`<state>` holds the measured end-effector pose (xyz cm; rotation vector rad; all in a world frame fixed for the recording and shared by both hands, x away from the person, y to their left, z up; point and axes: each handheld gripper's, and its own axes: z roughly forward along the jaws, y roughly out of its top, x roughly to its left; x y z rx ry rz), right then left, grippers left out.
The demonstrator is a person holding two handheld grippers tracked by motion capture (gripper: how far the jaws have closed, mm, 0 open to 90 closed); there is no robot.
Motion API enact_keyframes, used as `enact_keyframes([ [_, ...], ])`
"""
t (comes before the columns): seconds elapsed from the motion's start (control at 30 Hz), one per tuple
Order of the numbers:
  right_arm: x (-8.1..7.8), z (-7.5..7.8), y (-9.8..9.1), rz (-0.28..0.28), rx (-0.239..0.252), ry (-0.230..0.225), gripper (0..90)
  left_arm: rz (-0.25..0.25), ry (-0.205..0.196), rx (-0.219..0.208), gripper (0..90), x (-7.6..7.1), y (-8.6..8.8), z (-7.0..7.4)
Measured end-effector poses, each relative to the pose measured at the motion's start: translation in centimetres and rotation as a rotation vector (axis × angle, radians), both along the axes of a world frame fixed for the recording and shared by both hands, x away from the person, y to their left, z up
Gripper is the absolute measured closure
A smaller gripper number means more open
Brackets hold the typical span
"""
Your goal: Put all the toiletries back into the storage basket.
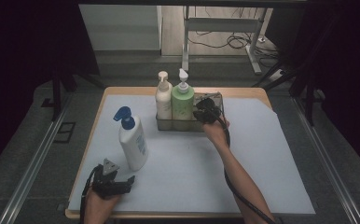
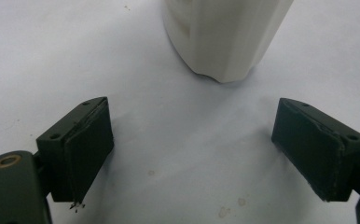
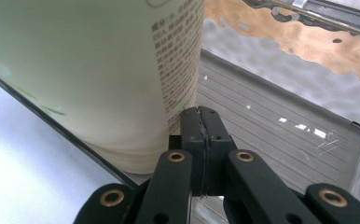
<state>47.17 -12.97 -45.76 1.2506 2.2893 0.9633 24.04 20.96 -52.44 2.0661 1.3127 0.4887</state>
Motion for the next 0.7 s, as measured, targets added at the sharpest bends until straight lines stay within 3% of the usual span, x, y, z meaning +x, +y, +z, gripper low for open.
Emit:
enact_keyframes([
  [0.7,-0.8,1.1,-1.0,0.007,-0.015,-0.034,61.1,0.0,-0.001,0.0,12.1,0.0,0.0,0.0],
])
